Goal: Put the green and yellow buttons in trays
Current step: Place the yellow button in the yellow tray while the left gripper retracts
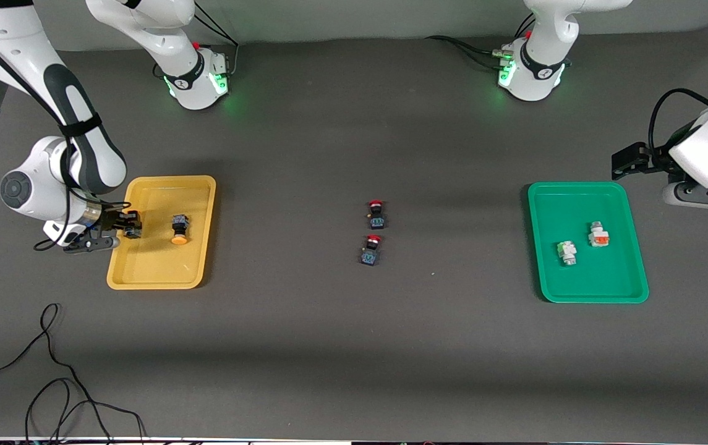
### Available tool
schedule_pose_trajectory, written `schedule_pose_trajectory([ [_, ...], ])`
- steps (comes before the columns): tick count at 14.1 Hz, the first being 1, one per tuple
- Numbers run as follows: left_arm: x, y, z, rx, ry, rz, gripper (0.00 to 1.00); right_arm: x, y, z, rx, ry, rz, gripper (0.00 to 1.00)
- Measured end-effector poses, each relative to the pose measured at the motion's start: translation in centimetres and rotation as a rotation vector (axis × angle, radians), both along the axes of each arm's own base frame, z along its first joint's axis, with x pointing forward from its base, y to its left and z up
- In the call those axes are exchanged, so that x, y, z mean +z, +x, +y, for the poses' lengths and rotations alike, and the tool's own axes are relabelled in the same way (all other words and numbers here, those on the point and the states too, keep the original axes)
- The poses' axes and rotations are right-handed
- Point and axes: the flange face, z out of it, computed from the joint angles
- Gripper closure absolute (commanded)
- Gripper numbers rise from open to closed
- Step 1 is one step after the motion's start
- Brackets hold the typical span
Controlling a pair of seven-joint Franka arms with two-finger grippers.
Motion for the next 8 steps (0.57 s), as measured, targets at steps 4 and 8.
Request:
schedule_pose_trajectory([
  [4,0.0,0.0,0.0,0.001,0.000,0.001,0.00,0.2,0.3,0.0,0.002,-0.002,-0.007,0.00],
  [8,-0.1,0.0,0.0,0.001,0.000,0.001,0.00,2.6,0.6,0.2,0.005,0.016,0.016,0.00],
])
